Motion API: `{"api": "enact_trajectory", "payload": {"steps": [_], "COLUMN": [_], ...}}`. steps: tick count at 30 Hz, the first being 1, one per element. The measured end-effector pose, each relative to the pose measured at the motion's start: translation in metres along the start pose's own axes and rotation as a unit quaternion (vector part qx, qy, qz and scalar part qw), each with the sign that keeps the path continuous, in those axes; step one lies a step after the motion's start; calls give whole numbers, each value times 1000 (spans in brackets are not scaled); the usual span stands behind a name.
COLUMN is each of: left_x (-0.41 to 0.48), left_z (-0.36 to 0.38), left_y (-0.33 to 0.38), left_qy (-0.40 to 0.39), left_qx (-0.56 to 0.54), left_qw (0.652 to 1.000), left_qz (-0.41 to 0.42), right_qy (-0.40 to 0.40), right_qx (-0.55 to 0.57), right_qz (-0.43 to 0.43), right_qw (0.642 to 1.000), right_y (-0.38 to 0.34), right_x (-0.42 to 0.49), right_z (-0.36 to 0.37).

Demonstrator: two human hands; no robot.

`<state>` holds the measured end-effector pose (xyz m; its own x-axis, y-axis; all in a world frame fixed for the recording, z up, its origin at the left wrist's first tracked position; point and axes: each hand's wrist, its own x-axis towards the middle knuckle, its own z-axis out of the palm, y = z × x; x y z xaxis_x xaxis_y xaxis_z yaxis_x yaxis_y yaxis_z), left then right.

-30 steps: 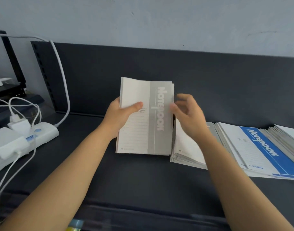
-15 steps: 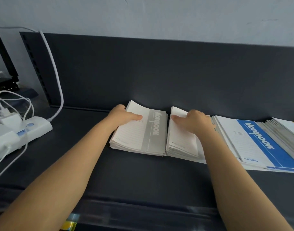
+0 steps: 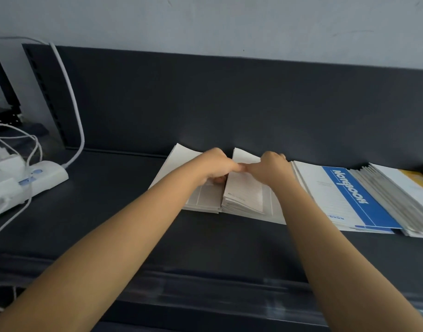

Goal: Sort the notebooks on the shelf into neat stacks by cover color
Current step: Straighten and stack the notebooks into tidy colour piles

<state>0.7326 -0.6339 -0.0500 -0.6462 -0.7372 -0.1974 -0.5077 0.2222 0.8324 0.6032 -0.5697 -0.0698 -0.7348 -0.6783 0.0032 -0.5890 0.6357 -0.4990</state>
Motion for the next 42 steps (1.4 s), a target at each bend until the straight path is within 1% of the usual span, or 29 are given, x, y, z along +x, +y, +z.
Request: {"api": "enact_trajectory", "payload": {"steps": [5, 9, 11, 14, 16, 18, 21, 24, 26, 28, 32, 37, 38, 39, 40, 41, 42], "left_x": [-5, -7, -8, -14, -19, -23, -28, -29, -28, -26, -21, -20, -20, -20, -19, -19, -20], "left_z": [3, 5, 0, -29, -60, -91, -114, -109, -99, -86, -76, -79, -78, -76, -73, -68, -61], "left_y": [3, 1, 0, -6, -18, -37, -61, -72, -72, -73, -73, -69, -69, -67, -66, -63, -60], "left_qy": [29, -12, -12, 50, 100, 127, 131, 128, 129, 107, 62, 50, 52, 63, 84, 118, 168], "left_qx": [-78, -197, -211, -191, -161, -144, -86, -41, -22, -31, -56, -115, -105, -69, 2, 115, 240], "left_qw": [996, 980, 977, 980, 981, 980, 985, 989, 989, 992, 994, 988, 989, 992, 993, 983, 954], "left_qz": [-21, -34, -32, -27, -42, -55, -72, -70, -61, -58, -66, -86, -87, -85, -85, -85, -63], "right_qy": [-19, -23, -13, 9, -1, -31, -65, -72, -108, -128, -96, -85, -83, -83, -82, -82, -78], "right_qx": [61, 141, 165, 182, 124, 61, -7, -70, -129, -159, -201, -185, -188, -187, -175, -146, -113], "right_qz": [-27, -51, -69, -85, -95, -85, -88, -137, -162, -174, -192, -174, -175, -178, -183, -183, -179], "right_qw": [998, 988, 984, 980, 988, 994, 994, 985, 972, 963, 956, 963, 963, 962, 964, 969, 974], "right_y": [0, -5, -5, 0, 5, 9, 11, 3, -2, -1, 5, 3, 2, 2, 2, 2, 2], "right_x": [-4, -11, -11, -10, -12, -16, -22, -27, -29, -30, -29, -30, -31, -31, -31, -31, -32], "right_z": [-5, -8, -8, -11, -15, -19, -16, -3, 12, 29, 44, 43, 43, 43, 41, 40, 37]}}
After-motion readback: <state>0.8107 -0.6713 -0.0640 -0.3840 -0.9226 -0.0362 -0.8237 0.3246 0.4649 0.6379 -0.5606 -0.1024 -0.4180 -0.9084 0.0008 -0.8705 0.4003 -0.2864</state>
